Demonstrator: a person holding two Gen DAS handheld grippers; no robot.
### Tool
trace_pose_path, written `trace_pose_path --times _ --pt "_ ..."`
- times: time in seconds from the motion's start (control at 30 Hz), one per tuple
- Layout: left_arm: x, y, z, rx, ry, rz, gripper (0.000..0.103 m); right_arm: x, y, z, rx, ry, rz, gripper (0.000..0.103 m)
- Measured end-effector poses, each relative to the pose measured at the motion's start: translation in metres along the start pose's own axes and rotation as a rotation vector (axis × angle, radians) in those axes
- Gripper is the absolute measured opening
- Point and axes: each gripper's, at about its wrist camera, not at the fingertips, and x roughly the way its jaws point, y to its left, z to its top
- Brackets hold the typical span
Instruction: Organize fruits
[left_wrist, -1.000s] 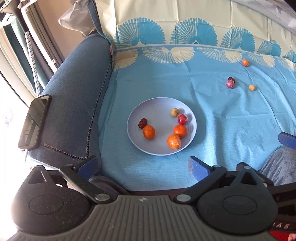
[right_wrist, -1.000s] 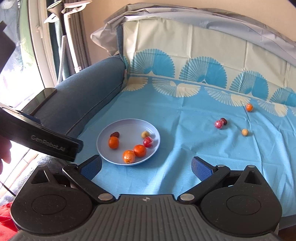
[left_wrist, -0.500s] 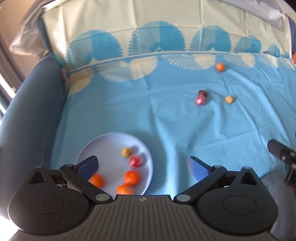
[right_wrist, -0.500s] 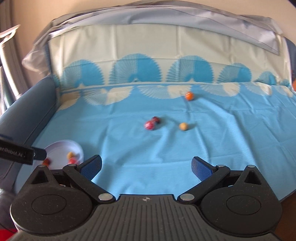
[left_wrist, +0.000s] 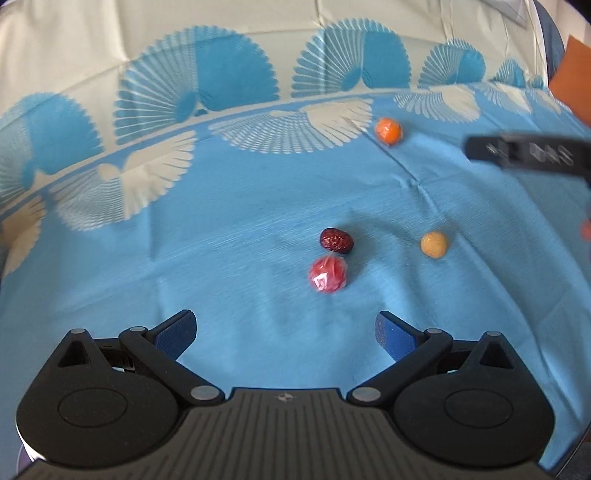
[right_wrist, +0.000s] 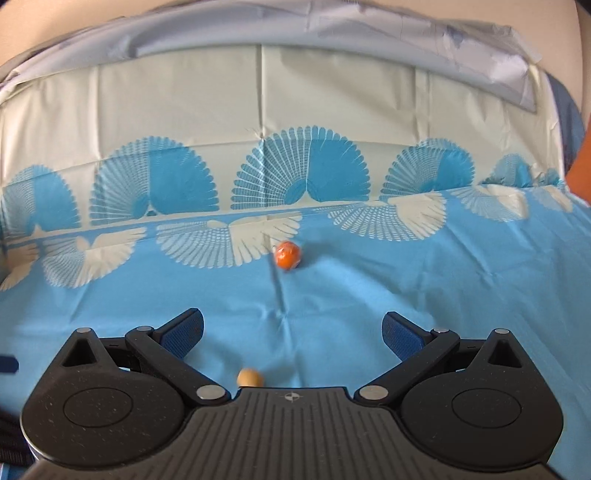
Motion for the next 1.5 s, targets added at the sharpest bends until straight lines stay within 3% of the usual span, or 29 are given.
trace_pose_path --times 0.3,0.4,0.5,0.6,0.63,0.67,0.7,0.73,0.77,0.8,0.9,1.03,1.1,1.23,1.33,1.5 --pt "0.08 -0.001 0.016 0.01 0.021 -0.015 0.103 0.161 0.006 0.034 -0.044 0.059 0.016 0.102" --pt "0.083 0.001 0.015 0.013 -0.004 -0.036 0.103 0.203 0.002 0.032 -0.026 0.158 0.003 0.103" --pt "0.083 0.004 0.014 -0.006 0.0 -0.045 0.103 0.2 0.012 0.016 -0.118 0.039 -0.015 0.102" --pt "0.08 0.003 0.014 -0.014 0.004 -0.043 0.103 0.199 0.005 0.014 -0.074 0.033 0.007 0.102" --pt "0.078 0.002 0.014 -0.014 0.002 -0.04 0.099 0.199 0.006 0.014 -0.082 0.033 0.006 0.102" --pt "0.075 0.001 0.014 -0.008 -0.006 -0.042 0.085 0.199 0.007 0.014 -0.086 0.034 0.001 0.102" --pt "0.069 -0.001 0.013 0.007 -0.021 -0.056 0.073 0.198 0.008 0.015 -0.096 0.033 0.0 0.096" --pt "0.064 -0.005 0.013 0.033 -0.03 -0.064 0.037 0.194 0.011 0.015 -0.126 0.021 0.044 0.082" --pt "0.059 -0.01 0.012 0.06 -0.031 -0.051 0.033 0.191 0.016 0.016 -0.166 0.006 0.063 0.04" --pt "0.053 -0.014 0.01 0.072 -0.045 -0.033 0.033 0.187 0.021 0.02 -0.199 0.02 0.064 0.034" --pt "0.035 -0.01 0.003 0.047 -0.07 -0.072 0.033 0.175 0.02 0.028 -0.14 0.034 0.049 0.034" --pt "-0.007 0.004 -0.003 -0.019 -0.076 -0.081 0.033 0.123 0.014 0.033 -0.126 -0.036 0.033 0.033" --pt "-0.04 0.015 -0.008 -0.044 -0.091 -0.077 0.033 0.084 0.014 0.034 -0.146 -0.091 0.034 0.021" --pt "-0.101 0.037 -0.028 -0.081 -0.126 -0.056 0.033 0.004 0.018 0.031 -0.175 -0.167 0.061 0.021" --pt "-0.12 0.048 -0.048 -0.095 -0.093 -0.015 0.033 -0.016 0.024 0.021 -0.194 -0.139 0.038 0.021" --pt "-0.136 0.07 -0.077 -0.177 -0.048 -0.008 0.033 0.004 0.013 -0.005 -0.07 0.001 -0.013 0.071"
